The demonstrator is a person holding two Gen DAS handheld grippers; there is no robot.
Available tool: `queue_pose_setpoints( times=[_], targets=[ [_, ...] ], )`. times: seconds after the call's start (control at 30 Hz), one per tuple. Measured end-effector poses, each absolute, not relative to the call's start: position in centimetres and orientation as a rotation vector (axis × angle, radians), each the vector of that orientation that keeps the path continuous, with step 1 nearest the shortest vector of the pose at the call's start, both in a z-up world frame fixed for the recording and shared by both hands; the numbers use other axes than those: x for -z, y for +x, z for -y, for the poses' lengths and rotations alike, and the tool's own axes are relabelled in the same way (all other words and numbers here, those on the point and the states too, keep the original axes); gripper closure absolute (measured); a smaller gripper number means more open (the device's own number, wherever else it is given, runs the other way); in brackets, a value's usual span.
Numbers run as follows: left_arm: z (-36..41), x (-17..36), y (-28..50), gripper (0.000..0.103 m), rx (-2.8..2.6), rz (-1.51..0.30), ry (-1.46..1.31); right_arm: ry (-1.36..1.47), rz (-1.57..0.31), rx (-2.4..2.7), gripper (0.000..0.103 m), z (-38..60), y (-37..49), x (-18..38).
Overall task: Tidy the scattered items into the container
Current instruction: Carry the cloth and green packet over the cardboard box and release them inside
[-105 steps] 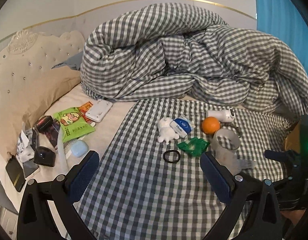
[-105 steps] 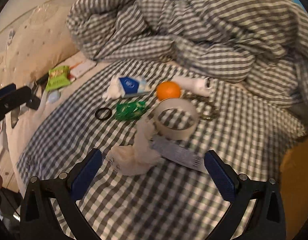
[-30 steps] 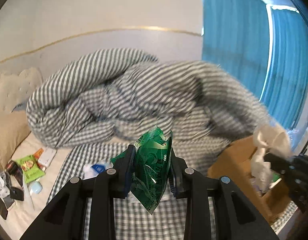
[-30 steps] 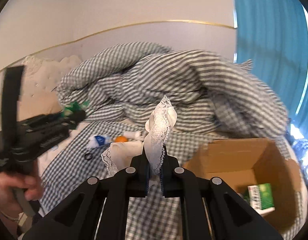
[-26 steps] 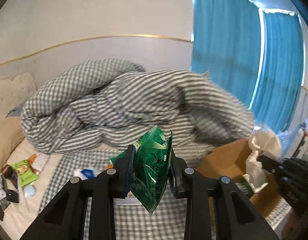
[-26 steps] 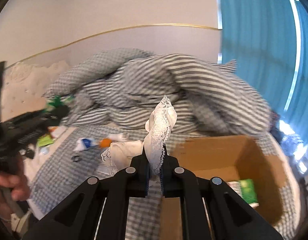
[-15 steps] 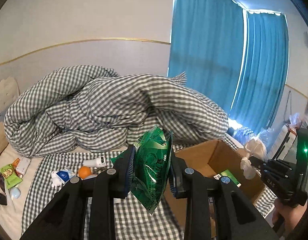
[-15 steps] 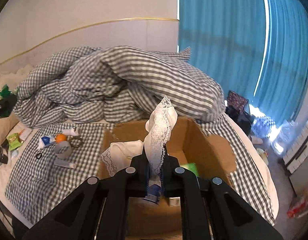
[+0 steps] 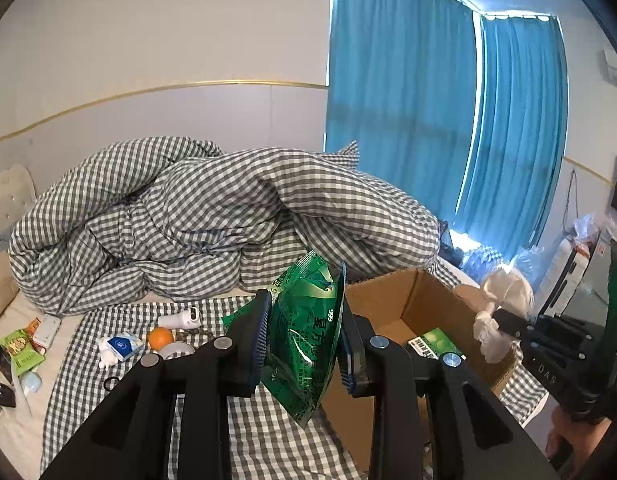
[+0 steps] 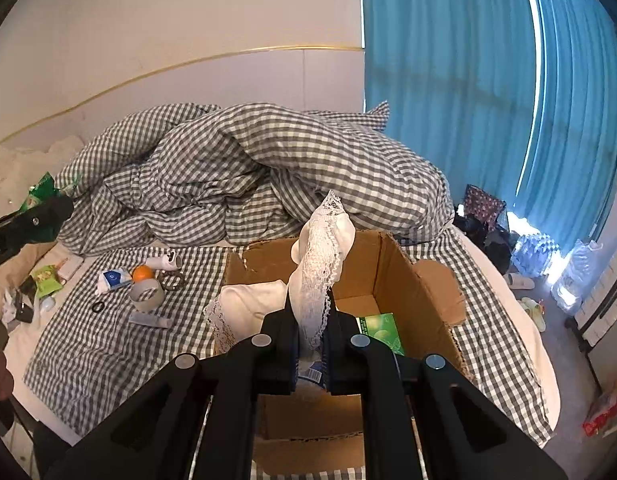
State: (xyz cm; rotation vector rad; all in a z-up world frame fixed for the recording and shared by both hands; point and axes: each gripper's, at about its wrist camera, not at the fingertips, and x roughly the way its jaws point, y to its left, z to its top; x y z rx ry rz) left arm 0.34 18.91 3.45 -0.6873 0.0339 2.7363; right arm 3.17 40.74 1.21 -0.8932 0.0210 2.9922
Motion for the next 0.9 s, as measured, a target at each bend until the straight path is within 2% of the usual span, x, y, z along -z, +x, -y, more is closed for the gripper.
queue_pose_setpoints(
  times=[0.1, 0.13, 0.17, 0.2, 0.23, 0.63, 0.9],
  targets=[
    [-19.1, -3.6, 0.3, 0.073, -2.726, -0.018, -0.691, -0.905, -0.036, -2.974, 0.092, -41.3, 2.7, -0.6],
    [-19.2, -3.6, 0.2, 0.073, -2.721, -0.016, -0.692, -0.915, -0.039, -2.959, 0.079, -41.6, 2.3, -0.4],
    [-19.5, -3.6, 0.1, 0.073, -2.716, -0.018, -0.694, -0.930, -0.037, -2.936, 0.063, -41.9, 2.0, 0.0],
    [-19.7, -3.6, 0.0, 0.073, -2.712, -0.019, -0.692, -0.948, -0.035, -2.913, 0.018, -42.1, 1.7, 0.3],
    [-19.9, -3.6, 0.0, 0.073, -2.708, -0.023, -0.689, -0.943, -0.038, -2.891, 0.001, -42.3, 1.5, 0.5],
    [-25.3, -2.7, -0.7, 0.073, -2.587, -0.077, -0.690, -0.768, -0.122, -2.838, 0.000, -46.1, 3.8, -1.0],
    [-31.9, 1.5, -4.0, 0.073, -2.460, -0.115, -0.773, -0.742, -0.162, -2.796, 0.000, -49.3, 6.6, -1.9]
  ],
)
